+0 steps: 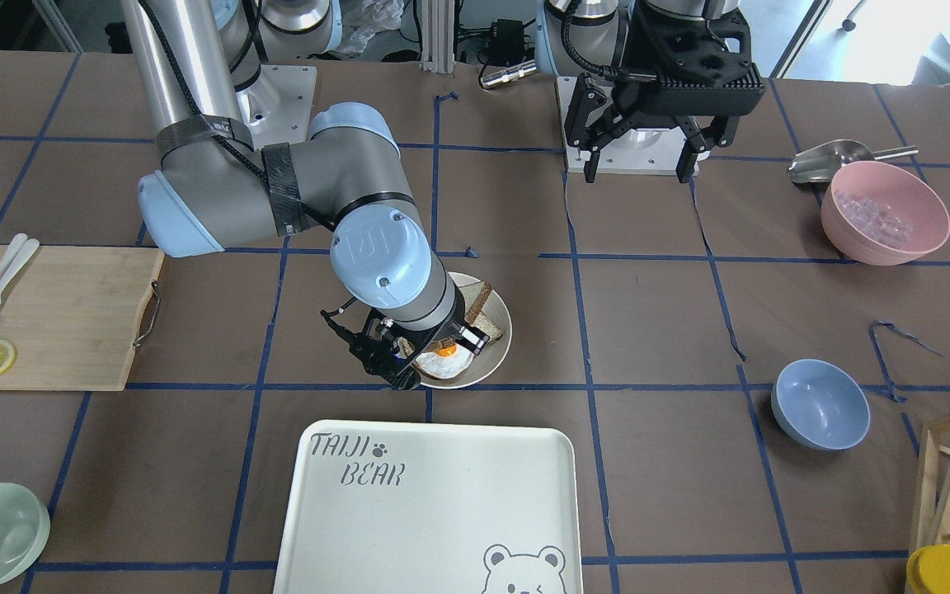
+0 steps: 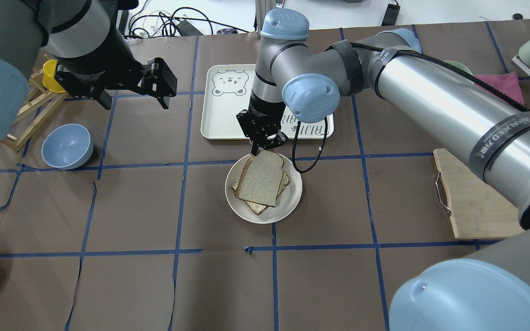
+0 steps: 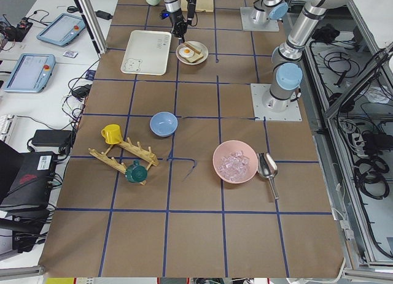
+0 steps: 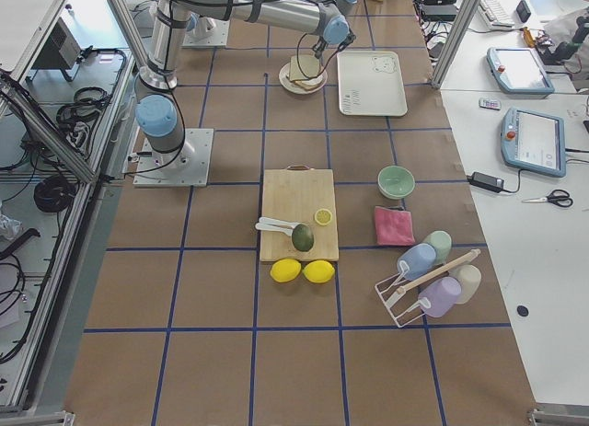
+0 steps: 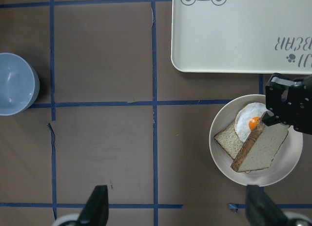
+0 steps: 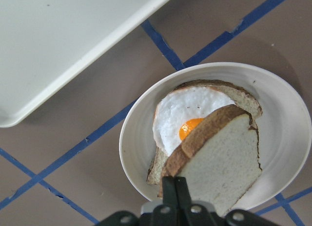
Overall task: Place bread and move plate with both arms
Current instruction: 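Lower the bread slice onto the fried egg and open the right gripper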
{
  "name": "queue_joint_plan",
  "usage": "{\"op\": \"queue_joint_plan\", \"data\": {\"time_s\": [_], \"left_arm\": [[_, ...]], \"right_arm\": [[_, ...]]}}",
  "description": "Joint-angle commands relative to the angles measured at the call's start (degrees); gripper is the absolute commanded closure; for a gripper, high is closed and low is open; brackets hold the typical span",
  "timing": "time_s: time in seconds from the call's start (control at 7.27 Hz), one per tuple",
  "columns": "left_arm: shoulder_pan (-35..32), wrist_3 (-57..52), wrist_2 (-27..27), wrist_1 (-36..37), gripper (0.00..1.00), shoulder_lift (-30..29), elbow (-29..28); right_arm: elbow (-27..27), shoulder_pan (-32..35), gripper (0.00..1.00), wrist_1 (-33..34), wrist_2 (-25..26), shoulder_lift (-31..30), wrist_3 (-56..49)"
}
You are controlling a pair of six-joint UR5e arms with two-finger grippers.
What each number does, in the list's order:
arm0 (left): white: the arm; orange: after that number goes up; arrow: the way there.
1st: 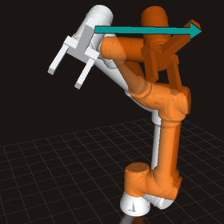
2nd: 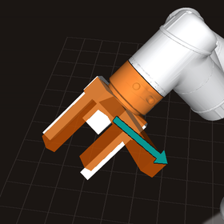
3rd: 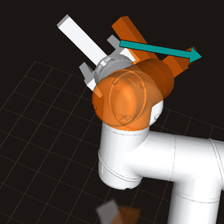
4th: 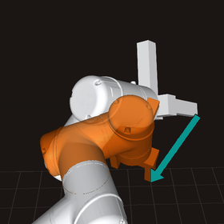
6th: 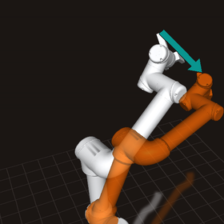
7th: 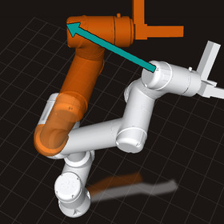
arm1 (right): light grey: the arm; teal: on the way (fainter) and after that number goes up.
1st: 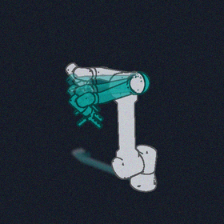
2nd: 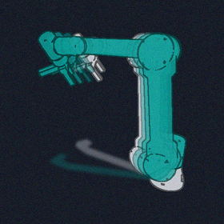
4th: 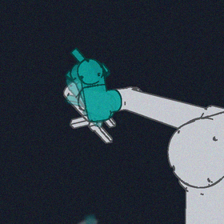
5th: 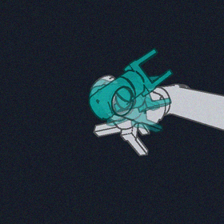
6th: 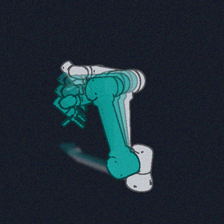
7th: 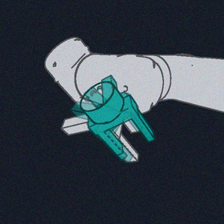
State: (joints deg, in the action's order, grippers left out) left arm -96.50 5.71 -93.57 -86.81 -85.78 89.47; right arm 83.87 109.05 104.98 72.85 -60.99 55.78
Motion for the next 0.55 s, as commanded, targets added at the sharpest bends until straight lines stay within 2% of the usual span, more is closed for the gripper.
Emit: {"op": "queue_joint_plan", "data": {"time_s": [0.0, 0.14, 0.28, 0.41], "left_arm": [[0.0, 0.0, 0.0, -0.1, 0.0, 0.0, 0.0], [0.0, 0.0, 0.0, -0.1, 0.0, 0.0, 0.0], [0.0, 0.0, 0.0, -0.1, 0.0, 0.0, 0.0], [0.0, 0.0, 0.1, 0.0, 0.0, 0.0, 0.0]], "right_arm": [[0.3, -0.1, 0.93, 2.8, 0.4, 0.8, -0.7], [0.4, -0.1, 0.86, 2.9, 0.6, 1.0, -0.9], [0.3, -0.1, 0.55, 3.6, 0.4, 0.8, -1.0], [0.5, -0.1, 0.48, 5.0, 0.4, 1.0, -1.0]]}}
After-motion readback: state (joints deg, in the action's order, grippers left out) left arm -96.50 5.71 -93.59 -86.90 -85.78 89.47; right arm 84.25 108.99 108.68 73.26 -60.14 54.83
